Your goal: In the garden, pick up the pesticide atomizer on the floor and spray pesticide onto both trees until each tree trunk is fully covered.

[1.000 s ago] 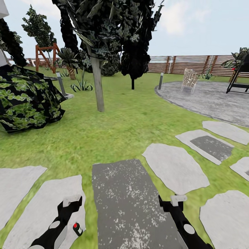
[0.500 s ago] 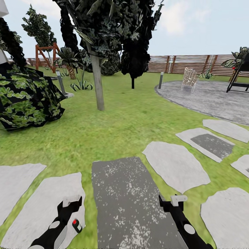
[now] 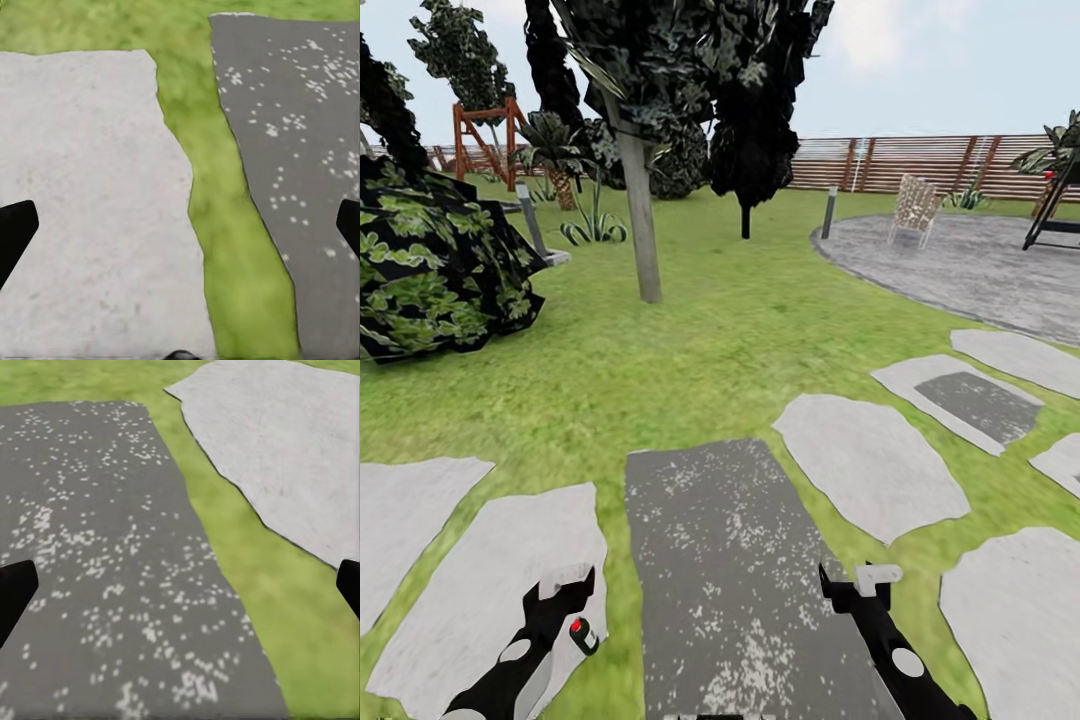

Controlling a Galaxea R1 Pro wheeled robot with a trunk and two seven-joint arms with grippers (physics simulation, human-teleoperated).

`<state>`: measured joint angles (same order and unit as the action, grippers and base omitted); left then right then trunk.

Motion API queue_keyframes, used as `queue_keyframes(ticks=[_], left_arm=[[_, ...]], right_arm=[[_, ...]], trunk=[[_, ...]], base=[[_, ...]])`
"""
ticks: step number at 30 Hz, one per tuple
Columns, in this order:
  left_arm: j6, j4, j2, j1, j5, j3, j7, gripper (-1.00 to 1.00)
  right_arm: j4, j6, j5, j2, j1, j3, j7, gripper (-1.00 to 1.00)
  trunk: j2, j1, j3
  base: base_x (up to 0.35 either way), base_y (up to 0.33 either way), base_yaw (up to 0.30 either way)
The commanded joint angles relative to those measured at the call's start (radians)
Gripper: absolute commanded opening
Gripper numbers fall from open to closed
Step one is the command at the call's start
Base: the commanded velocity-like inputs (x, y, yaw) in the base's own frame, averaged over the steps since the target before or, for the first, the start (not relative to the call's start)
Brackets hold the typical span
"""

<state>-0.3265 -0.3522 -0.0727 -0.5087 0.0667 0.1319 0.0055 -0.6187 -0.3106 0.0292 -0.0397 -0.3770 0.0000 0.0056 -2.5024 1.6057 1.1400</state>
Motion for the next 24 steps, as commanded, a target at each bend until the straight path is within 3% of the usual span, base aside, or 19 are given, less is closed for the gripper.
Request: queue_keyframes(ticks=[1, 11, 24], left_arm=[[-0.003, 0.001, -0.001, -0.001, 0.007, -0.002, 0.001, 1.00], [-0.004, 0.001, -0.001, -0.001, 0.007, 0.000, 0.001, 1.00], [-0.005, 0.001, -0.002, -0.001, 0.007, 0.000, 0.001, 1.00]], right_arm=[[0.000, -0.003, 0.003, 0.000, 0.000, 0.000, 0.000, 1.00], [0.001, -0.002, 0.003, 0.000, 0.000, 0.000, 0.000, 1.00], [-0.001, -0.003, 0.002, 0.000, 0.000, 0.000, 0.002, 1.00]], trunk=[[-0.001, 0.000, 0.005], [-0.003, 0.005, 0.052], [-0.006, 0.011, 0.106]], base=[[0.000, 0.000, 0.117], [0.000, 0.000, 0.176], [0.000, 0.000, 0.019]])
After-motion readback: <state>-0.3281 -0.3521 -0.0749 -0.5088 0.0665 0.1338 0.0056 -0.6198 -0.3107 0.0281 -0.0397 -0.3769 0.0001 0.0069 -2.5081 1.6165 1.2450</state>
